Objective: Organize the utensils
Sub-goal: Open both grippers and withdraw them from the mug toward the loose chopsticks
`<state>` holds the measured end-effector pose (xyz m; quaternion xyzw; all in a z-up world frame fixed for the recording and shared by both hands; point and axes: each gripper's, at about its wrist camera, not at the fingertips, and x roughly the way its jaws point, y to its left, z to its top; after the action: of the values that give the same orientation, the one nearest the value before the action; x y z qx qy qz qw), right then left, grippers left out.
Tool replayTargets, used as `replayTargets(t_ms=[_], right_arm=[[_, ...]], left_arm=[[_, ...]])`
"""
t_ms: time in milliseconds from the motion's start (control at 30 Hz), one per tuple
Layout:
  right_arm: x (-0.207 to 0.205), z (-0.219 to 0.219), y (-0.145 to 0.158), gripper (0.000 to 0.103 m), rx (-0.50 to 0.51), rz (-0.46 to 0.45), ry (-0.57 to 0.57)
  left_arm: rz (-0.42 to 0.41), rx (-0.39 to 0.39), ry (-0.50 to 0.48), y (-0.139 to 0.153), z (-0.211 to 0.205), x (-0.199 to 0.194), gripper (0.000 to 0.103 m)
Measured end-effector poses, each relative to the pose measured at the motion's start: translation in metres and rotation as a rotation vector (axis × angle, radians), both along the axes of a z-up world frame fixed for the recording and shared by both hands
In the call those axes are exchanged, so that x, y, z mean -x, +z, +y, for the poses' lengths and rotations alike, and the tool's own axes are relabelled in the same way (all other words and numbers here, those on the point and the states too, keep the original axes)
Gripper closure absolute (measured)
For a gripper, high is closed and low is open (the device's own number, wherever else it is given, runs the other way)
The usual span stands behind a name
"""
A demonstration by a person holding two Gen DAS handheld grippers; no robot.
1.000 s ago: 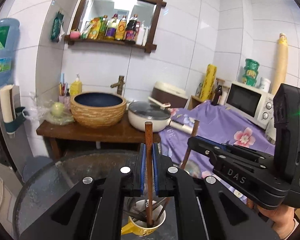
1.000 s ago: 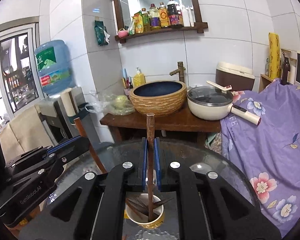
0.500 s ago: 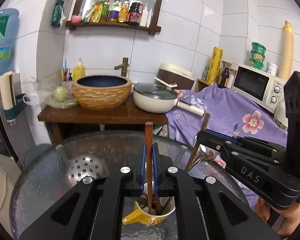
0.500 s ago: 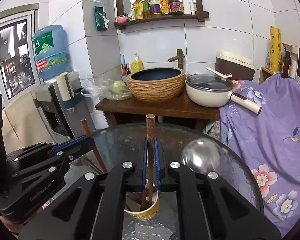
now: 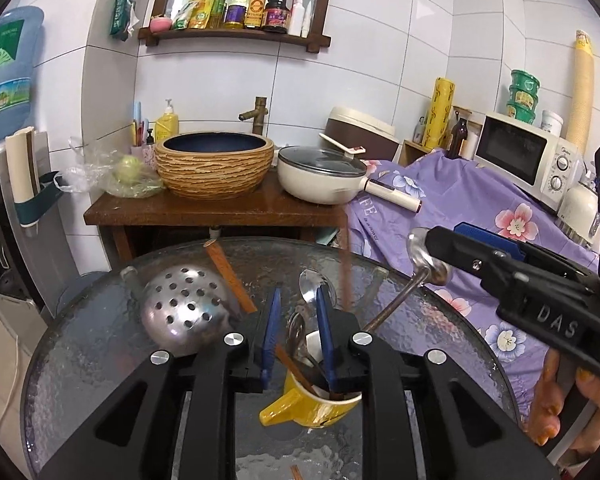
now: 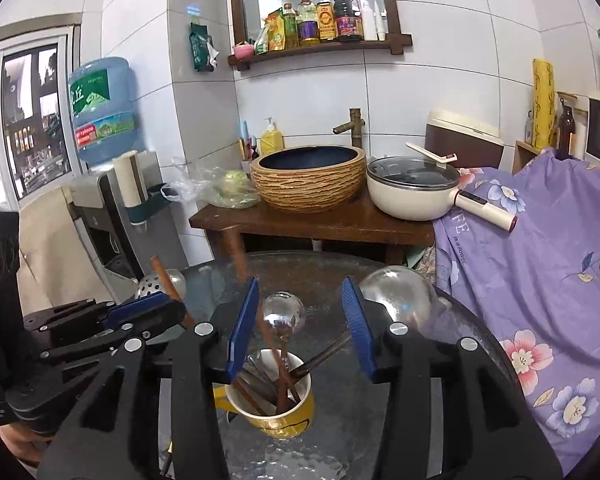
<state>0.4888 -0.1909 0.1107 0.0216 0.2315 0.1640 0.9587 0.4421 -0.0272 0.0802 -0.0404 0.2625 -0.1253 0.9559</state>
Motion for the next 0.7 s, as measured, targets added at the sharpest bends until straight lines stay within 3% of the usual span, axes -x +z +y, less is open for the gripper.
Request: replayTargets(t_ms=[100, 133, 267, 333, 533, 700], right_arm=[[0.009, -0.001, -0.001, 0.059, 0.017, 0.004, 0.008], [0.014, -0.001, -0.004, 0.059, 0.024, 0.018, 0.006], [0.035, 0.003, -0.023, 0.059, 0.027, 0.117, 0.032], [0.052, 0.013, -0.039, 0.059, 0.07, 0.165, 0.037], [0.097, 0.043, -0.092, 0.058, 0.128, 0.264, 0.121], [0.11, 0.048, -0.133, 0.058, 0.078, 0.379, 0.142]], left_arm=[[-0.022, 0.013, 0.013, 0.002, 0.009, 0.016, 0.064], [-0.023, 0.009, 0.017, 0.001, 0.011, 0.021, 0.054], [0.001, -0.022, 0.034, -0.006, 0.019, 0.044, 0.022], [0.028, -0.051, 0.048, -0.015, 0.024, 0.059, 0.011], [0.142, -0.226, 0.047, -0.053, 0.022, 0.091, 0.007], [0.227, -0.253, 0.022, -0.089, 0.033, 0.114, 0.007]])
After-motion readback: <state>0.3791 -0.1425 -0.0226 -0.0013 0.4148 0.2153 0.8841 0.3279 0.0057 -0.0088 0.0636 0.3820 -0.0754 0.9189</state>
